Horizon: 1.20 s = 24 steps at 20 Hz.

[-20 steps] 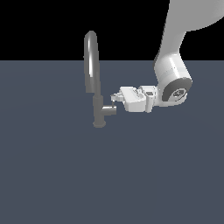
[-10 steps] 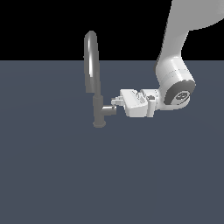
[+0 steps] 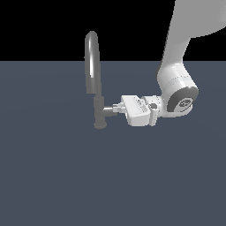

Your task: Turn on the faucet by rotating a designated handle.

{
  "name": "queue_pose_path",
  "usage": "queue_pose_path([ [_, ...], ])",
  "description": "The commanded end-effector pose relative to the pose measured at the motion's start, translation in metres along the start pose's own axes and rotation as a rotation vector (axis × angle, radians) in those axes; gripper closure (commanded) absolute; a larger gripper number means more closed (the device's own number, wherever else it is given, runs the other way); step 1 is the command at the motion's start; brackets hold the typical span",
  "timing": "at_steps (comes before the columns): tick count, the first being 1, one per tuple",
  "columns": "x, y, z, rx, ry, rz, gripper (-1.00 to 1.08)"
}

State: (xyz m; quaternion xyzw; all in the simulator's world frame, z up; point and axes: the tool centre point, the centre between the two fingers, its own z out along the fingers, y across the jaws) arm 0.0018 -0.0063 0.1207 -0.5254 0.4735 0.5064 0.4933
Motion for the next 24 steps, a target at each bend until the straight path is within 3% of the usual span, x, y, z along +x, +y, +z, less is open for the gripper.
queue_pose_path([
  [1,0.006,0.002,0.0,0.0,0.0,0.003,1.08],
  [8,0.052,0.014,0.0,0.002,0.0,0.032,1.08],
  [9,0.052,0.014,0.0,0.002,0.0,0.032,1.08],
  [10,0.028,0.002,0.0,-0.003,-0.003,-0.005,1.08],
  [22,0.081,-0.001,0.0,0.002,-0.001,0.032,1.08],
  [23,0.081,-0.001,0.0,0.002,-0.001,0.032,1.08],
  [24,0.046,-0.01,-0.003,-0.013,-0.014,-0.018,1.08],
])
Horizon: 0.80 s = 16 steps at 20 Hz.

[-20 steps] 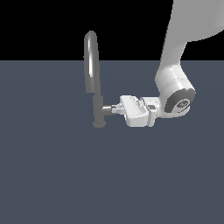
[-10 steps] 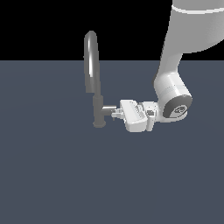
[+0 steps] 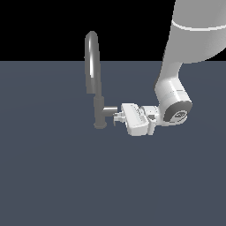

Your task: Turn on the faucet by rotating a designated handle.

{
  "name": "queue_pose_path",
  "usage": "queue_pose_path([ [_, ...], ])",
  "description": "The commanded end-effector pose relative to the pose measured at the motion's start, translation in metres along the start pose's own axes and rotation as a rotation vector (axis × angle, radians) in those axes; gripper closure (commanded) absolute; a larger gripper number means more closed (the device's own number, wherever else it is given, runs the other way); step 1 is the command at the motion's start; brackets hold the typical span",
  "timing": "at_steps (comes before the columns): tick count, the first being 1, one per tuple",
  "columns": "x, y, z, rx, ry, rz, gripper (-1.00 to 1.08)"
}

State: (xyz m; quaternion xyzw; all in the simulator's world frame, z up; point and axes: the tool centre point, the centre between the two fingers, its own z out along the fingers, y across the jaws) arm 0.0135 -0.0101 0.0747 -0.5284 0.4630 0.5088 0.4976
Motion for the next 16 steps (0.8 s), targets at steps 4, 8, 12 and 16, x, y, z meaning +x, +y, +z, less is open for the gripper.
queue_pose_path([
  [4,0.013,-0.005,0.002,0.002,0.003,0.011,1.08],
  [8,0.027,-0.009,0.002,0.006,0.007,0.024,1.08],
  [12,0.04,-0.013,0.003,0.01,0.01,0.037,1.08],
  [16,0.05,-0.016,0.003,0.012,0.012,0.046,1.08],
])
